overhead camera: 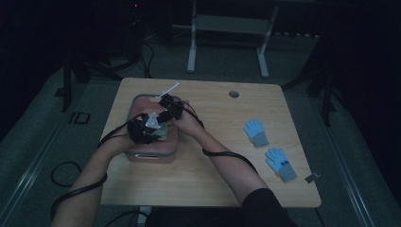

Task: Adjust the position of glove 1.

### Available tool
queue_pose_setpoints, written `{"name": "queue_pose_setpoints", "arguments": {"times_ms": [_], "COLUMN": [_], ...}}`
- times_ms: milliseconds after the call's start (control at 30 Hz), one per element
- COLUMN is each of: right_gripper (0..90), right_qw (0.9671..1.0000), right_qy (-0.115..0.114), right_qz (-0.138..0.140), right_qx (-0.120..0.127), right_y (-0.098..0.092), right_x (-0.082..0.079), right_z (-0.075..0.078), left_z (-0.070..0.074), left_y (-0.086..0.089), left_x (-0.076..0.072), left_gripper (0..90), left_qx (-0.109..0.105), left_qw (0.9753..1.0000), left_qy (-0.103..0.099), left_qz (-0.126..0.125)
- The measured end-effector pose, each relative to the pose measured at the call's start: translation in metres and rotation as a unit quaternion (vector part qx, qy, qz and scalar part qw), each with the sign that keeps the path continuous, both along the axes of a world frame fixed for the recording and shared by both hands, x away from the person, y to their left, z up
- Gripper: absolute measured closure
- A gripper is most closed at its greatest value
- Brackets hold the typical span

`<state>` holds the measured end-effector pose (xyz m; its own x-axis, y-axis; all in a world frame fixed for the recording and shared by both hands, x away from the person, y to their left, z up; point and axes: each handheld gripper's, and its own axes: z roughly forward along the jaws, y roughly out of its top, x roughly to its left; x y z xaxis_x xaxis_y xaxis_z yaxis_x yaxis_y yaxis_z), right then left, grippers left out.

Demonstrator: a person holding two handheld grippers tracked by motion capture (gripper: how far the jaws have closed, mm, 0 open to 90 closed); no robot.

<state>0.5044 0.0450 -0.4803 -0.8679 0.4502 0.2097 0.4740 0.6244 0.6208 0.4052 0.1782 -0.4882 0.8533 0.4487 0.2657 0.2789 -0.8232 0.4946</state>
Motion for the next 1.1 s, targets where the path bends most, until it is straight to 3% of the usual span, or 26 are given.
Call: {"name": "queue_pose_setpoints", "arguments": {"times_ms": [167,267,333,467,500,600,733,900,1100], "right_gripper": [47.2,43.6,41.0,37.5,36.2,30.5,24.1,22.3,22.2], "right_qw": [0.9999,0.9997,0.9994,0.9985,0.9982,0.997,0.995,0.9919,0.9914], "right_qy": [-0.006,-0.011,-0.015,-0.025,-0.027,-0.034,-0.037,-0.05,-0.078], "right_qz": [0.0,-0.001,0.002,0.01,0.012,0.014,0.029,0.03,0.026], "right_qx": [0.015,0.023,0.03,0.047,0.053,0.069,0.088,0.113,0.102], "right_y": [-0.014,-0.023,-0.032,-0.046,-0.05,-0.061,-0.078,-0.102,-0.135], "right_x": [-0.002,-0.007,-0.012,-0.023,-0.026,-0.036,-0.048,-0.059,-0.07], "right_z": [0.008,0.015,0.02,0.031,0.033,0.039,0.046,0.058,0.064], "left_z": [-0.001,-0.003,-0.002,0.005,0.009,0.016,0.027,0.038,0.044], "left_y": [-0.004,-0.005,-0.005,-0.004,-0.002,0.001,0.002,-0.007,-0.031], "left_x": [0.004,0.005,0.005,0.002,0.001,-0.002,-0.011,-0.025,-0.042], "left_gripper": [68.7,58.3,44.3,29.4,25.7,15.0,8.7,3.2,2.1], "left_qx": [0.01,0.013,0.002,-0.019,-0.033,-0.047,-0.082,-0.121,-0.144], "left_qw": [0.9999,0.9993,0.9988,0.9979,0.997,0.9958,0.9935,0.9898,0.9885], "left_qy": [0.013,0.036,0.044,0.034,0.039,0.041,0.033,0.02,0.008], "left_qz": [-0.001,0.004,0.021,0.052,0.058,0.066,0.073,0.072,0.046]}}
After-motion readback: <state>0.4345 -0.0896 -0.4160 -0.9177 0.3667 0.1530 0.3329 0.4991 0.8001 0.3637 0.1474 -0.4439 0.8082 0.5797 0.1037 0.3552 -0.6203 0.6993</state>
